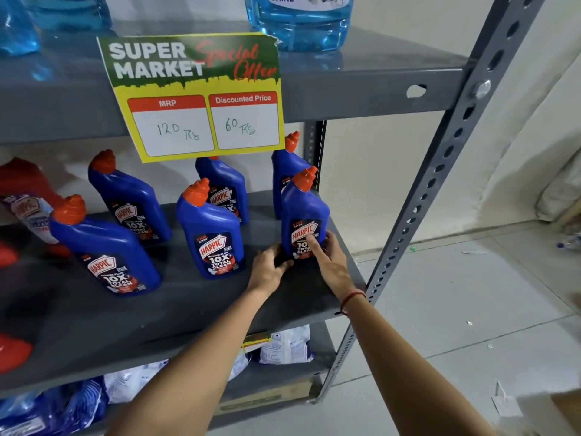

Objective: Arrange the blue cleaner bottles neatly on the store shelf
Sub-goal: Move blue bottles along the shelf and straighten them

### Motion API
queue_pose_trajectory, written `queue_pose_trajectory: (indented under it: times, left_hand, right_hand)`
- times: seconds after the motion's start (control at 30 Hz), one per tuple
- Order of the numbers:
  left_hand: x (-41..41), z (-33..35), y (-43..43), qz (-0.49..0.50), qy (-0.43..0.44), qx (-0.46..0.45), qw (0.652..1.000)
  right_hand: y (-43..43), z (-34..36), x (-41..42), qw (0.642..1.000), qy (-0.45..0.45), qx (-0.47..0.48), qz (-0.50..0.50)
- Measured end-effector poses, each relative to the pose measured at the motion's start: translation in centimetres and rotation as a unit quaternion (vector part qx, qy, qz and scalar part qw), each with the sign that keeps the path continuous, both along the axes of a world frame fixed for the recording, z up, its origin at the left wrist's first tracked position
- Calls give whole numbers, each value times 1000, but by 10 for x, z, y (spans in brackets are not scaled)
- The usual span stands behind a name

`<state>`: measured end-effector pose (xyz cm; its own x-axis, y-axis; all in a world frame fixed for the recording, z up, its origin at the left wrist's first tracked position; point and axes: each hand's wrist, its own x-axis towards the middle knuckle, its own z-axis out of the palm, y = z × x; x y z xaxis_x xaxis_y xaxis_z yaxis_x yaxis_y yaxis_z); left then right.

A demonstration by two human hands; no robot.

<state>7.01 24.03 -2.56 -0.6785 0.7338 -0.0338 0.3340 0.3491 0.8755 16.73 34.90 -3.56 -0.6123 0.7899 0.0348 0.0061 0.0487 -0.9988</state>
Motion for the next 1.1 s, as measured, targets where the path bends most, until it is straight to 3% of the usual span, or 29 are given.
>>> queue_pose_trajectory:
  times: [0.5,1.1]
  left_hand:
    - [56,-10,-40,23,60,9,998]
    - [77,-8,-50,29,60,16,998]
  right_hand:
    - [-51,-10,52,997,-10,63,-52]
    - [-60,-4,69,998,-15,53,-32]
